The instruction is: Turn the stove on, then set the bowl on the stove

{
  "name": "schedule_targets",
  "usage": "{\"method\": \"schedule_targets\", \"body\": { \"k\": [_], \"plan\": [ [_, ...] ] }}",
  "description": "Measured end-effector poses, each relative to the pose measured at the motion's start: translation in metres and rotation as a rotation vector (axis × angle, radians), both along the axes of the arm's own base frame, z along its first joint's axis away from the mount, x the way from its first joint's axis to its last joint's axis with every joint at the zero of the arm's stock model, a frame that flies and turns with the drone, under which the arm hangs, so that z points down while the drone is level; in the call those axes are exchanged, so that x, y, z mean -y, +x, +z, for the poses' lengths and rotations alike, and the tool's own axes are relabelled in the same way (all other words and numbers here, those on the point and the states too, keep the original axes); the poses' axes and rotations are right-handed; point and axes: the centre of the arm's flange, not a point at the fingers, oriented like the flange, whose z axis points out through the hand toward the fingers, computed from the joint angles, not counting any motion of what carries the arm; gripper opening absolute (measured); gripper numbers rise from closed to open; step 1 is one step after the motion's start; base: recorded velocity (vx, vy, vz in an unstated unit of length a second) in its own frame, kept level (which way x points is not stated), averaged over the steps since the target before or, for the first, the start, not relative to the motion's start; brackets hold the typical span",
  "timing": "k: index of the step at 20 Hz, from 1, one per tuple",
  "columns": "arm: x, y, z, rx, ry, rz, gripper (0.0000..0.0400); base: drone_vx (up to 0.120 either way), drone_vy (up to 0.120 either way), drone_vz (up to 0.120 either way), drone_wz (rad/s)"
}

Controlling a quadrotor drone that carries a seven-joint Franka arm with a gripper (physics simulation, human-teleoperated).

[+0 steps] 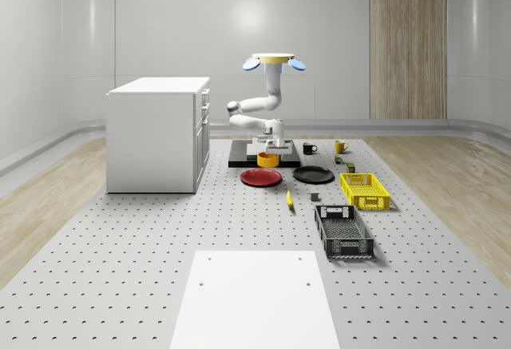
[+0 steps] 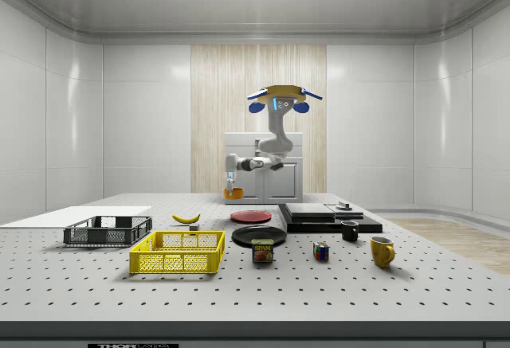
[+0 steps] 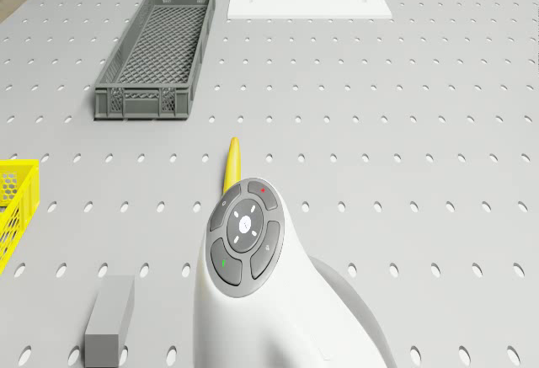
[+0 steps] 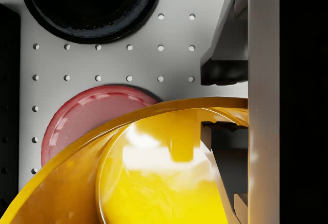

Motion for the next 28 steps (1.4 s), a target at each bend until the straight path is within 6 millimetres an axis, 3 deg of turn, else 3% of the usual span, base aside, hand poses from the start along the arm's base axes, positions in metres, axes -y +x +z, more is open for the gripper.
{"method": "schedule_targets", "body": {
  "k": [28],
  "plan": [
    [0.0, 0.0, 0.0, 0.0, 0.0, 0.0, 0.0102, -0.12, 0.0, 0.0, 0.0]
  ]
}}
